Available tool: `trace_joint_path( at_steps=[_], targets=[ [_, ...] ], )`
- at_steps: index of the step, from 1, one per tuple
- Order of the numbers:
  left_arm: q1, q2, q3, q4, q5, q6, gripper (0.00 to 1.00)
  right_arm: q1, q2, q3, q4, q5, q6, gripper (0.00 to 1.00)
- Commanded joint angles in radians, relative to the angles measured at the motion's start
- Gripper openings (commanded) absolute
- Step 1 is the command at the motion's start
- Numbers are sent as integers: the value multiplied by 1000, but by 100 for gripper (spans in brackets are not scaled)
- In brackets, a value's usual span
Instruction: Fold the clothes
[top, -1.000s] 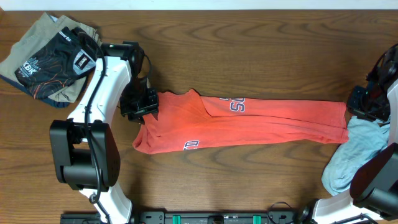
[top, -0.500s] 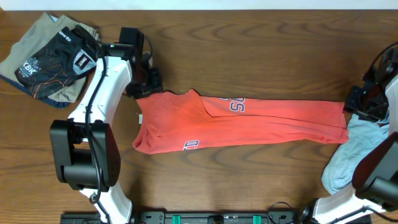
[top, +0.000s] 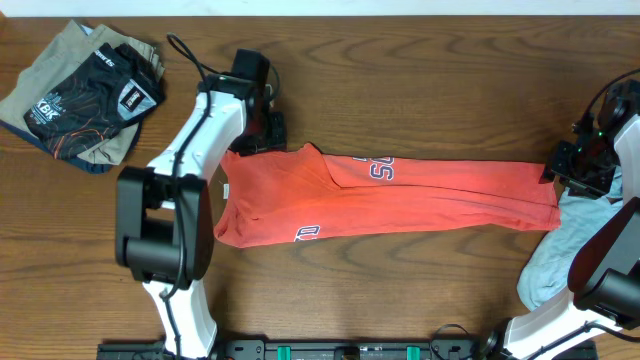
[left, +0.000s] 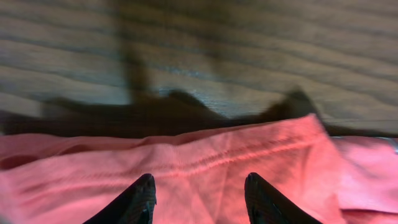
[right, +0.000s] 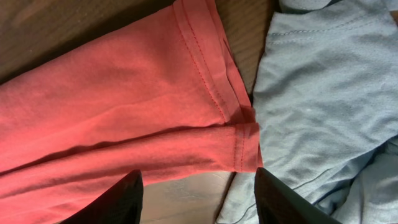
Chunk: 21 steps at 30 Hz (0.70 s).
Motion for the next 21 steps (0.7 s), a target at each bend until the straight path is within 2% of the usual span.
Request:
trace_joint_path(
  at_steps=[1, 11, 21],
  targets=[
    [-19, 8, 0, 9, 65, 27, 48, -6, 3, -3, 2, -7, -5, 56],
    [-80, 6, 0, 137, 83, 62, 48, -7, 3, -3, -1, -7, -5, 56],
    [-137, 100, 0, 196, 16, 61, 48, -7, 3, -3, -5, -7, -5, 56]
  ],
)
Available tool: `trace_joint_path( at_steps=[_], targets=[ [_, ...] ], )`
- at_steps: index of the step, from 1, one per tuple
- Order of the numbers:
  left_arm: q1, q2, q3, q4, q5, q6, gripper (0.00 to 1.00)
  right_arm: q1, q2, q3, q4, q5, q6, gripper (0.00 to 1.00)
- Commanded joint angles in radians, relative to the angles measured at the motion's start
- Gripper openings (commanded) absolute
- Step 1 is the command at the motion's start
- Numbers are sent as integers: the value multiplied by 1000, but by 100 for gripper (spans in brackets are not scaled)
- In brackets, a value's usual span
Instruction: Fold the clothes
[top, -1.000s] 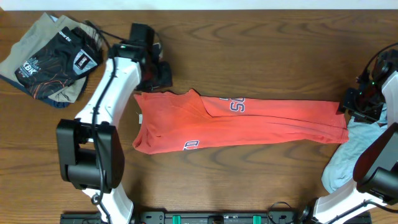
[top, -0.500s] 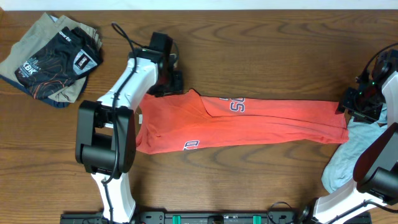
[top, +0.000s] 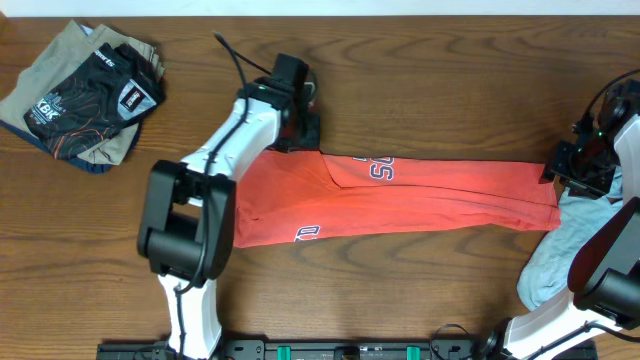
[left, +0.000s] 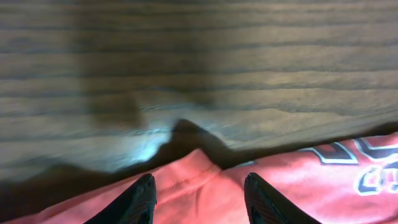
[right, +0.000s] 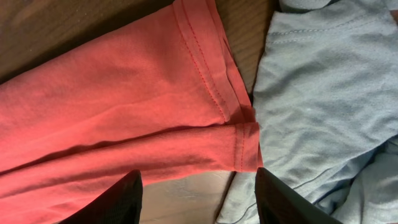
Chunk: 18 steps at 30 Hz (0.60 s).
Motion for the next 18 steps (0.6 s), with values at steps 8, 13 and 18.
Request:
trace_joint_path(
  at_steps=[8, 13, 18],
  targets=[
    [-2, 62, 2, 64, -26, 20, 38, -7, 3, -3, -4, -7, -5, 56],
    [-2, 55, 2, 56, -26, 20, 7, -7, 3, -3, -4, -7, -5, 56],
    [-2, 6, 16, 43, -26, 19, 6, -7, 3, -3, -4, -7, -5, 56]
  ],
)
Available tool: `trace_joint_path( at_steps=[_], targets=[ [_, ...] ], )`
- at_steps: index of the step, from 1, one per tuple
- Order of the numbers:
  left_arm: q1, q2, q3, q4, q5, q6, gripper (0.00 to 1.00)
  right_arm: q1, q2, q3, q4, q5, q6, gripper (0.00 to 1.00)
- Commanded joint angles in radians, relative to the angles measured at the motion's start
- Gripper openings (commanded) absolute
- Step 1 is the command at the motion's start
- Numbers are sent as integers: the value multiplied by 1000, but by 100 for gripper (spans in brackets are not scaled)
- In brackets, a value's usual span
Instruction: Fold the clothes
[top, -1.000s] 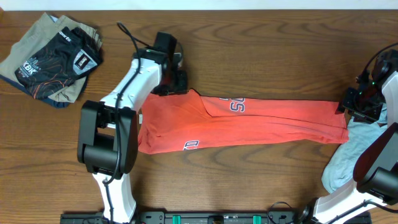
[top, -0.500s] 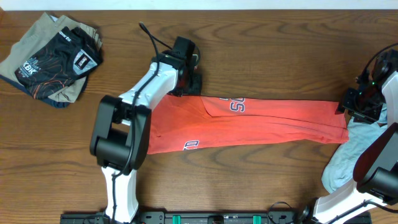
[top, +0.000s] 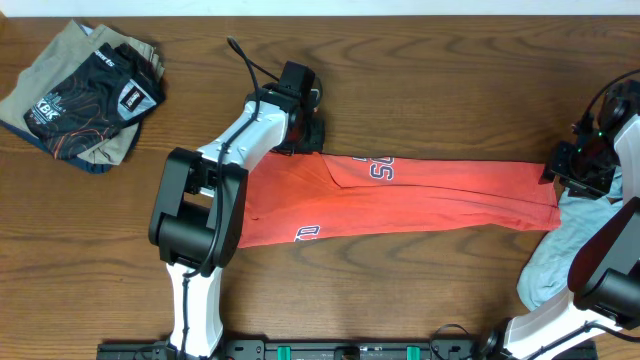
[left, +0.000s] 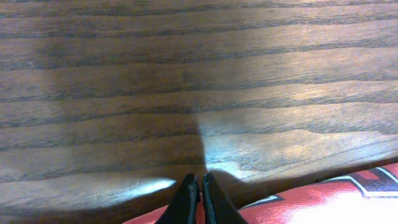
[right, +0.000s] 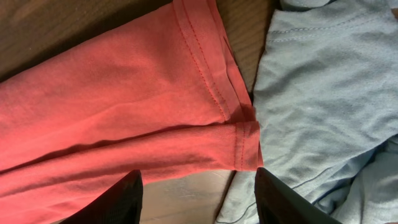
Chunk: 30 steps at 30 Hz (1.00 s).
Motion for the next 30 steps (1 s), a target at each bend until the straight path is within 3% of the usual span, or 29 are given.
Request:
trace_joint_path(
  at_steps=[1, 8, 14, 30],
  targets=[
    [4, -71, 18, -18, -8, -6, 6, -7, 3, -3, -2, -7, -5, 56],
    [2, -248, 18, -198, 29, -80, 6, -7, 3, -3, -8, -7, -5, 56],
    [-32, -272, 14, -359, 77, -80, 6, -7, 3, -3, -3, -6, -5, 56],
    [-232, -271, -6, -484, 161, -148, 6, -7, 3, -3, -19, -6, -5, 56]
  ],
)
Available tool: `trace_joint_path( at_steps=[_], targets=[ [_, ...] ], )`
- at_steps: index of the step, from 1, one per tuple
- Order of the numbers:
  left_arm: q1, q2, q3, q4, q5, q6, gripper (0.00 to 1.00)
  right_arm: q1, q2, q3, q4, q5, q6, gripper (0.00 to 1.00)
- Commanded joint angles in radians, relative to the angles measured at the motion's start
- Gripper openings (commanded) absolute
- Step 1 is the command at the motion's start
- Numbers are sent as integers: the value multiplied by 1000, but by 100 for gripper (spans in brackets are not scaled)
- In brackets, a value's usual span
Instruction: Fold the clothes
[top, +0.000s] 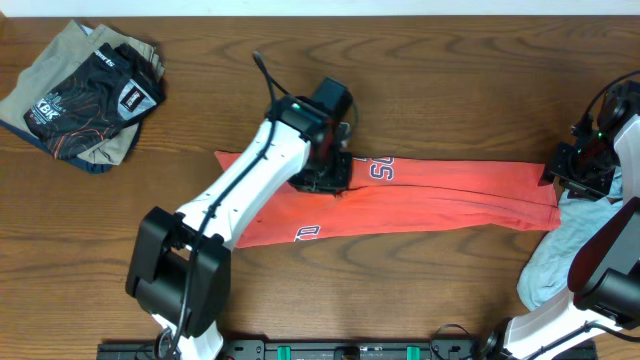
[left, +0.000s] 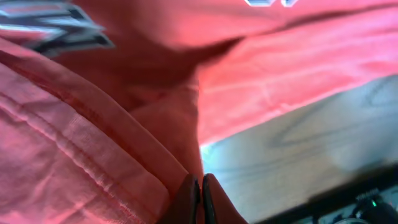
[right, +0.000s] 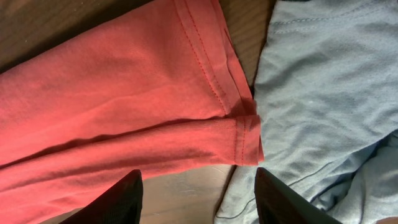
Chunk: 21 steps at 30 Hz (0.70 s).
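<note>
A red shirt (top: 450, 195) with white lettering lies stretched across the table, from the left of centre to the right edge. My left gripper (top: 328, 183) is over its middle-left part, shut on a pinch of red fabric (left: 93, 124); the wrist view shows the left gripper (left: 199, 186) closed with cloth between the tips. My right gripper (top: 572, 168) hangs open over the shirt's right hem (right: 211, 68). In the wrist view the right gripper (right: 198, 196) holds nothing.
A pile of folded clothes (top: 85, 95) sits at the far left corner of the wooden table (top: 420, 80). A grey-blue garment (right: 323, 93) lies crumpled at the right edge, touching the red hem and running under my right arm.
My left gripper, shut at the shirt's upper edge near the collar, now sits over the shirt's middle with the fabric in it. The shirt's left part has been drawn inward. The right gripper is unchanged.
My left gripper was open over the shirt's upper left corner, then open further right at the collar point, then shut on that edge. Now it holds that edge over the shirt's body. My right gripper stayed open over the right hem throughout.
</note>
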Motion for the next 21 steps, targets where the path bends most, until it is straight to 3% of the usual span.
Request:
trace_joint_path(
  at_steps=[1, 12, 18, 21],
  targets=[
    [-25, 8, -7, -22, 40, -14, 6, -7, 3, -2, -3, -7, -5, 56],
    [-33, 7, -6, -109, 59, -12, 6, -7, 3, -2, 2, -6, -5, 56],
    [-33, 7, -6, -206, 126, 108, 6, -7, 3, -2, 3, 1, -5, 56],
    [-33, 7, -6, -157, 125, 144, 7, -7, 3, -2, 9, 1, -5, 56]
  ],
)
